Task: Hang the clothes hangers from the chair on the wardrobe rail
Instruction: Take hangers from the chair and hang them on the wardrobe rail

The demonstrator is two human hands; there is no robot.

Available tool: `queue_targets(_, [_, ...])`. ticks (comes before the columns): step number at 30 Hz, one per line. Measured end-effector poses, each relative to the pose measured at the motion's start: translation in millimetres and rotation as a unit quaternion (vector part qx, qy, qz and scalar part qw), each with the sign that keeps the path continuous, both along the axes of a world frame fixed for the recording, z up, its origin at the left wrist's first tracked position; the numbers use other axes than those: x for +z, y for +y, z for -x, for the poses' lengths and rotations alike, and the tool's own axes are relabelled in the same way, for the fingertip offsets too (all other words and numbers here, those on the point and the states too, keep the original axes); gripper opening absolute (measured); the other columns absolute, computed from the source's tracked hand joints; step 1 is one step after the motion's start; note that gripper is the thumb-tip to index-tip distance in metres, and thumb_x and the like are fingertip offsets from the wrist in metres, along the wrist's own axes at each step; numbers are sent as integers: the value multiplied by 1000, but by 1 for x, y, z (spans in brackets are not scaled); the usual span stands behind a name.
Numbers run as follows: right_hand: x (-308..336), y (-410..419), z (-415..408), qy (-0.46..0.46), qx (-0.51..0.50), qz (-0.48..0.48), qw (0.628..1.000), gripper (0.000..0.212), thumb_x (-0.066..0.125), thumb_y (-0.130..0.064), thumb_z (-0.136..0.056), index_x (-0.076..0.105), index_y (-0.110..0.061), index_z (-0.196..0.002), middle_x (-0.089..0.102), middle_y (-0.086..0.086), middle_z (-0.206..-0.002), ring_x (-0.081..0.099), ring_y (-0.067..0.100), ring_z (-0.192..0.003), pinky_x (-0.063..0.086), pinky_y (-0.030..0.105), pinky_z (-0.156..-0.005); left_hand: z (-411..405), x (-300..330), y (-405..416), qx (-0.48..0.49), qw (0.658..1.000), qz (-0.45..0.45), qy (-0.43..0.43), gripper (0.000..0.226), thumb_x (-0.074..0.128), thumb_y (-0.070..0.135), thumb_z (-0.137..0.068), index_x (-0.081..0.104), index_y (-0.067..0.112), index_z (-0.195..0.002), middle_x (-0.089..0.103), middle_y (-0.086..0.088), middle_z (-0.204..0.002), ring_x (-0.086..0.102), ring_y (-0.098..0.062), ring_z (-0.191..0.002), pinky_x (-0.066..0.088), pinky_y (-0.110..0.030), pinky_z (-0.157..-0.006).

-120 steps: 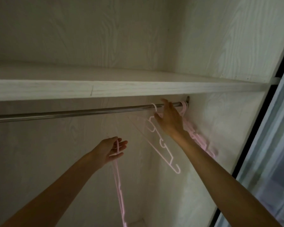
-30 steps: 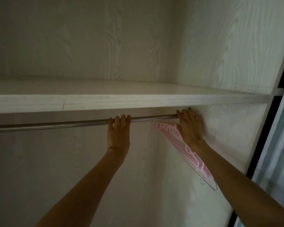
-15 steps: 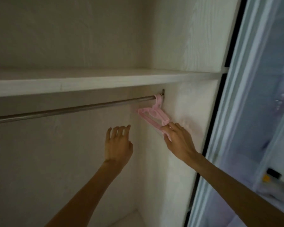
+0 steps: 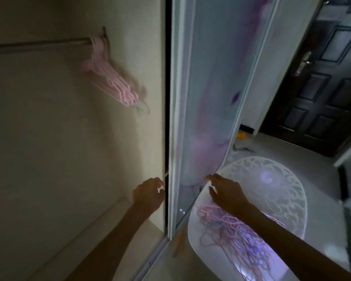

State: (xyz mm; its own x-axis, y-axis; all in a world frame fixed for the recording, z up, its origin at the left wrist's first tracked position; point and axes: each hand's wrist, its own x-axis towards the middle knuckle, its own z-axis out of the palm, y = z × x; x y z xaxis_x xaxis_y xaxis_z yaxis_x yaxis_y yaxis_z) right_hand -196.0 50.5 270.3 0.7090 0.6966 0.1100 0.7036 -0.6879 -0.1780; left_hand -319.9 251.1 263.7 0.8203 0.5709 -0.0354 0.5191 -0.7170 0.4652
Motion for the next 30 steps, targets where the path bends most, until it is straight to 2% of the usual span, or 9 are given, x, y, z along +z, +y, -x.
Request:
queue_targets(6, [-55, -108, -71, 75, -110, 70, 989, 27, 44, -26, -93, 54, -28, -118, 60, -2, -120, 57, 22, -112, 43, 30, -87, -75, -51, -86, -28, 993, 95, 71, 27, 53, 27, -87, 62, 27, -112, 62, 2, -124, 58, -23, -115, 44, -26, -95])
queue_targets(15, [-141, -185, -194, 143, -109, 181, 967, 25, 47, -24, -89, 58, -26, -112, 62, 5, -121, 58, 28, -111, 45, 31, -87, -198, -145, -162, 38, 974, 185, 124, 26, 51, 21, -89, 64, 22, -112, 61, -2, -125, 57, -24, -119, 43, -29, -99])
queue_targets(18, [-173, -188, -218, 141, -87, 206, 964, 27, 45, -24, -90, 56, -22, -115, 62, 6, -121, 57, 27, -113, 45, 32, -89, -218, -179, -167, 54, 971, 189, 140, 28, 46, 21, -92, 65, 14, -112, 66, -5, -101, 59, -28, -114, 46, -30, -94])
queue_targets(21, [-221, -186, -241, 159, -57, 224, 960, 32, 44, -30, -92, 52, -21, -122, 58, 6, -126, 54, 25, -117, 42, 31, -93, -238, -247, -162, 50, 952, 264, 144, 28, 42, 9, -85, 68, 1, -85, 63, -9, -72, 70, -32, -86, 57, -32, -71])
queue_targets(23, [-264, -183, -251, 203, -40, 228, 951, 48, 50, -41, -90, 43, -22, -133, 50, 5, -134, 49, 24, -123, 40, 30, -98, -248, -303, -153, 58, 935, 334, 104, 29, 39, 0, -79, 57, 12, -60, 56, -4, -57, 65, -14, -59, 49, -18, -49])
queue_targets(24, [-282, -182, -254, 220, -28, 229, 948, 62, 55, -47, -86, 36, -22, -139, 44, 6, -139, 43, 23, -128, 38, 31, -102, -249, -309, -160, 103, 905, 391, 133, 33, 39, -1, -85, 55, 21, -67, 48, 3, -60, 59, -6, -64, 42, -14, -51])
queue_targets(25, [-300, -181, -255, 231, -17, 237, 944, 76, 59, -52, -81, 28, -21, -144, 36, 6, -145, 36, 23, -134, 34, 33, -106, -249, -314, -163, 127, 925, 336, 124, 27, 41, 1, -91, 59, 21, -84, 39, 9, -66, 55, -6, -72, 36, -10, -56])
queue_targets(27, [-329, -181, -258, 239, 1, 258, 936, 98, 64, -57, -75, 12, -20, -149, 17, 4, -155, 19, 22, -143, 22, 38, -114, -246, -328, -167, 186, 886, 395, 156, 35, 44, 2, -93, 49, 2, -128, 32, 11, -72, 50, -9, -78, 35, -11, -54])
queue_targets(30, [-366, -182, -263, 249, 16, 293, 923, 112, 67, -57, -71, -3, -20, -150, 5, 2, -158, 7, 21, -146, 11, 44, -118, -244, -363, -167, 224, 859, 431, 158, 44, 44, -2, -92, 38, -6, -136, 37, 5, -72, 44, -11, -68, 41, -9, -39])
